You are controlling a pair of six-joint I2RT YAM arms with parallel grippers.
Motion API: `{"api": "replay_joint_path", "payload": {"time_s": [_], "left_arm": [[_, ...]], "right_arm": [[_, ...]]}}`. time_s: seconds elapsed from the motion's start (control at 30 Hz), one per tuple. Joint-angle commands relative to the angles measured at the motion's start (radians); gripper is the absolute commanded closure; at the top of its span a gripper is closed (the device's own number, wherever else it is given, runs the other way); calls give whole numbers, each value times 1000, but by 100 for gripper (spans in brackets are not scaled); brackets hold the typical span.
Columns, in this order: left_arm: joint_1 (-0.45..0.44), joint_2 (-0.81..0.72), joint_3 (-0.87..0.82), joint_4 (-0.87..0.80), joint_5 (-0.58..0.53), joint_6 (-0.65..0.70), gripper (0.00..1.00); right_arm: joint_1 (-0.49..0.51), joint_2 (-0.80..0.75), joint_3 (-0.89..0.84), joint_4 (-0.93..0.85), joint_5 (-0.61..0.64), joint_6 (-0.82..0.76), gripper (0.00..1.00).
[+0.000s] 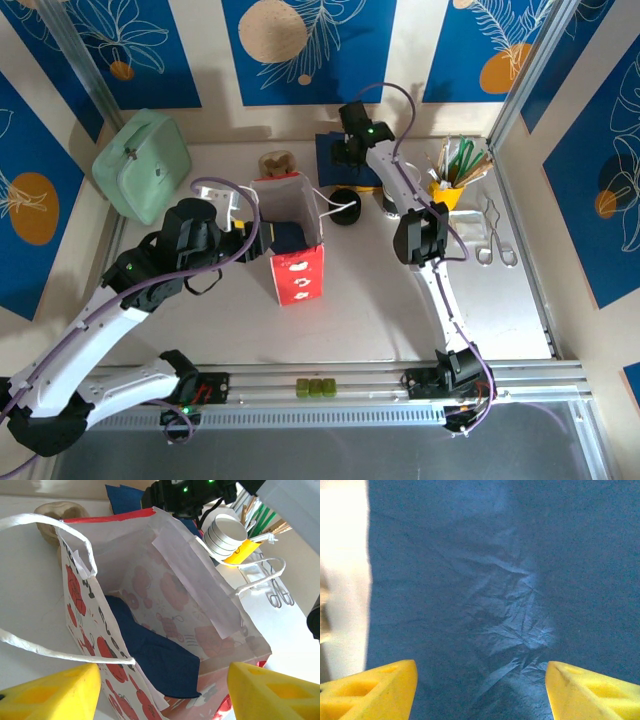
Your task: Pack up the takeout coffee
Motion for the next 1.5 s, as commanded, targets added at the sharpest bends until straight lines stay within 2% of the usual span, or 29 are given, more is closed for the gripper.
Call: {"api": "replay_joint_path", "payload": {"time_s": [0.0,0.3,0.43,0.57,0.73,1.27,1.47], "left_arm": [[9,4,-5,28,21,-10,32],[8,11,3,25,26,-12,33],[8,10,4,23,28,-15,33],[8,9,7,24,28,-15,33],[9,8,8,22,31,-15,33],[9,-10,-6,28,40,-38,34],[8,-9,3,16,34,-40,33]], "right_arm": [[-6,41,2,-29,44,-7,29],[-18,87,-2,-43,-8,24,30],[-18,89,-1,-44,-27,30,41],[-22,72,8,-45,-47,39,57],[-32,31,11,-33,-71,52,69],[-49,-144,21,-54,-118,62,85],[-57,-258,43,-96,-207,106,91]]}}
